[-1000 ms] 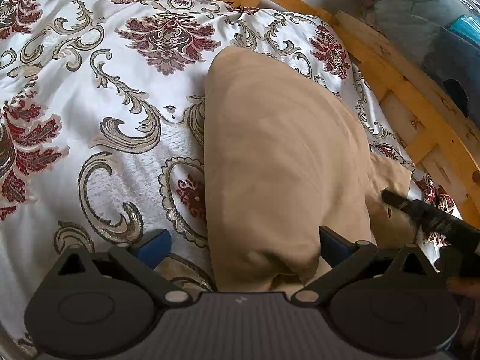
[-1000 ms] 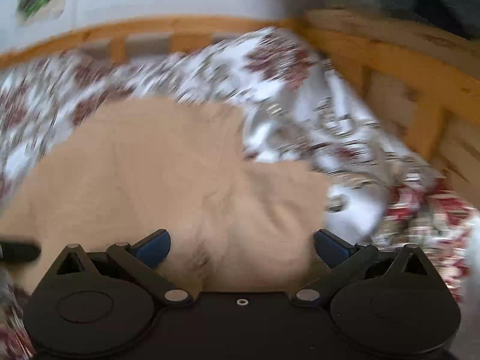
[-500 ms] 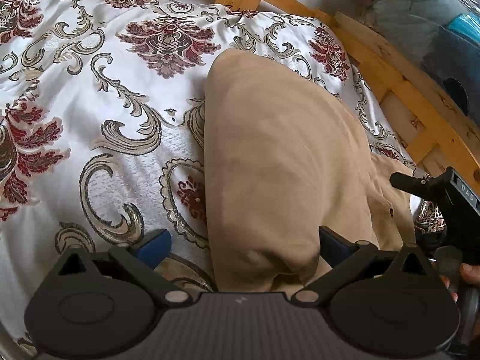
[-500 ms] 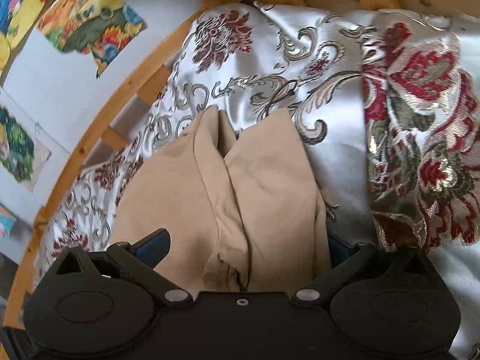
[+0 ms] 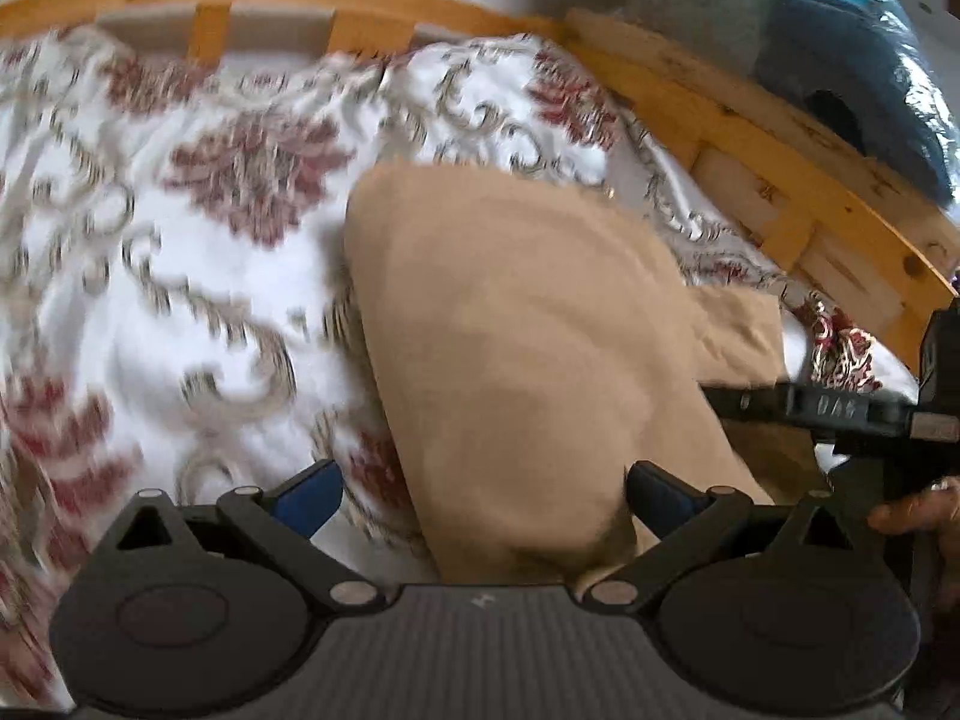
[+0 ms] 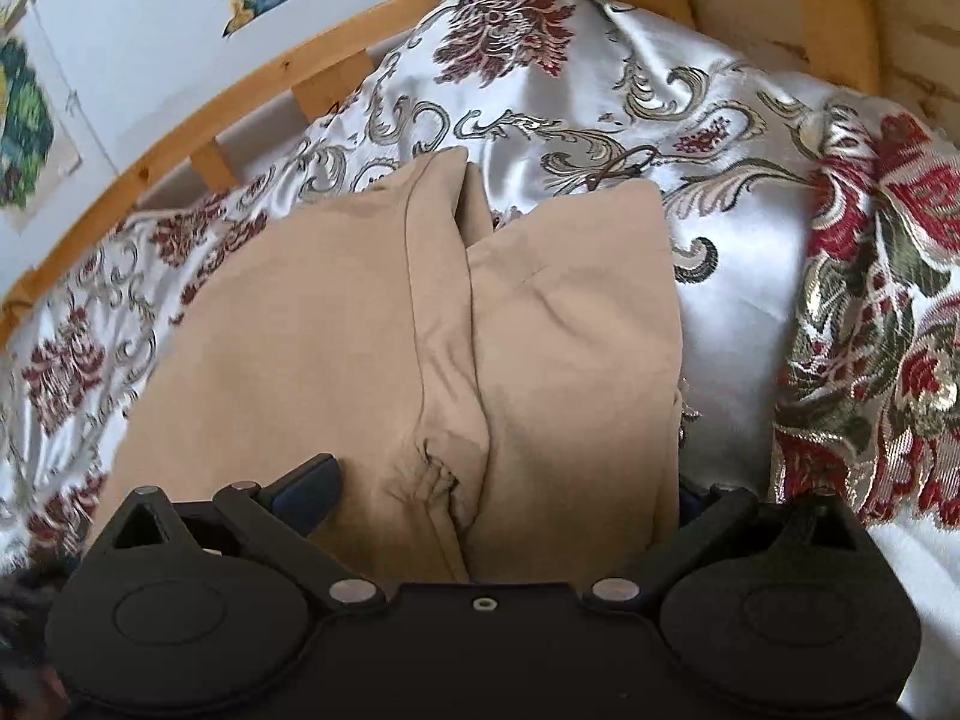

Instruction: Fold large clothes

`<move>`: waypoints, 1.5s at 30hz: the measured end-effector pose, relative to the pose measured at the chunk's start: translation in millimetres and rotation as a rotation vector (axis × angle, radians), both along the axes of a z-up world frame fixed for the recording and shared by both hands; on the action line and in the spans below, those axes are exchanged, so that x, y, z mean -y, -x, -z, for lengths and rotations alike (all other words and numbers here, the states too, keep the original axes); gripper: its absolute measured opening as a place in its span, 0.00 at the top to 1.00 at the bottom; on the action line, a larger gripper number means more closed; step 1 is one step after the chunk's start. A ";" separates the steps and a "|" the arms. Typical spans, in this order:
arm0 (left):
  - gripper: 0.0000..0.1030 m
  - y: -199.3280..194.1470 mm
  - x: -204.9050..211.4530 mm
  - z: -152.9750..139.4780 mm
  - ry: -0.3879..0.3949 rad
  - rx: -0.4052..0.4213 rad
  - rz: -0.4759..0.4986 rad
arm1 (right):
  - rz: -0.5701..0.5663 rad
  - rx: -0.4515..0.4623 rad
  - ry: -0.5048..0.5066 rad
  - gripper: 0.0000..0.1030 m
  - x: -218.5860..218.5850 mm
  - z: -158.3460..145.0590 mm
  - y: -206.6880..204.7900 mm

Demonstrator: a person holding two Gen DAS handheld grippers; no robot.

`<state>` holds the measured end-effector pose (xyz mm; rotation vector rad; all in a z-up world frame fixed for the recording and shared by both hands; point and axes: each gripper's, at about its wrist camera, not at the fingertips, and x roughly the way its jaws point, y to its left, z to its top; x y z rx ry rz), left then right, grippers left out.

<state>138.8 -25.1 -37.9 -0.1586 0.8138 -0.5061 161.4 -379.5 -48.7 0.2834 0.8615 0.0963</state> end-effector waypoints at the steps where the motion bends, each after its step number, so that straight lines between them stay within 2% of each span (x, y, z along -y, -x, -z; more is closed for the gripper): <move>1: 0.00 -5.6 -2.0 -1.7 0.008 0.003 0.009 | 0.000 0.001 0.005 0.01 0.2 0.5 -0.9; 3: 0.00 -20.5 -1.9 -0.3 0.032 -0.021 0.035 | 0.003 0.003 0.008 0.02 0.1 0.7 -0.8; 5: 0.00 -35.2 -3.5 6.7 0.076 -0.038 0.078 | 0.016 0.010 0.009 0.08 1.3 0.4 0.7; 8: 0.00 -56.0 -10.4 20.0 0.183 -0.100 0.121 | 0.036 0.023 -0.011 0.14 6.2 0.5 3.1; 12: 0.00 -72.3 -19.1 27.5 0.257 -0.132 0.128 | 0.042 0.030 -0.015 0.14 6.4 0.4 6.8; 16: 0.00 -83.0 -35.9 30.1 0.336 -0.102 0.078 | 0.041 0.029 0.000 0.12 2.3 1.0 6.0; 18: 0.01 -94.0 -41.2 40.3 0.373 -0.167 0.020 | 0.038 0.033 0.000 0.10 1.2 1.7 6.8; 20: 0.00 -102.9 -40.7 54.3 0.401 -0.250 0.009 | 0.042 0.039 -0.010 0.08 1.2 2.0 7.1; 22: 0.00 -105.3 -41.7 61.1 0.437 -0.263 0.003 | 0.058 0.044 -0.044 0.07 3.6 1.3 6.4; 26: 0.00 -113.5 -33.5 61.9 0.401 -0.289 0.030 | 0.079 0.075 -0.106 0.08 6.8 -1.7 7.6; 29: 0.00 -121.7 -21.9 56.7 0.355 -0.337 0.056 | 0.026 0.050 -0.061 0.12 -5.3 0.0 6.1; 31: 0.02 -117.1 -13.1 50.8 0.323 -0.371 0.065 | 0.008 0.025 -0.105 0.12 -8.2 2.1 4.7; 32: 0.05 -115.9 -3.6 47.0 0.315 -0.369 0.074 | 0.024 0.021 -0.141 0.12 -5.4 2.2 4.4; 34: 0.06 -108.5 10.9 37.7 0.225 -0.317 0.062 | 0.060 0.016 -0.212 0.13 2.9 2.8 4.6; 36: 0.11 -105.4 12.8 32.2 0.206 -0.311 0.050 | 0.081 0.006 -0.206 0.25 5.5 1.7 5.6; 37: 0.12 -104.8 13.2 30.0 0.195 -0.309 0.051 | 0.078 -0.001 -0.146 0.41 2.6 -0.1 6.4; 38: 0.14 -103.8 14.6 27.4 0.181 -0.298 0.058 | 0.068 0.003 -0.112 0.51 0.3 -2.0 7.8; 41: 0.18 -93.0 17.0 17.0 0.144 -0.218 0.079 | 0.032 0.020 -0.127 0.65 -1.8 -5.4 10.8; 45: 0.24 -77.5 14.1 -0.9 0.119 -0.114 0.089 | -0.044 0.100 -0.108 0.73 -15.5 -17.0 17.5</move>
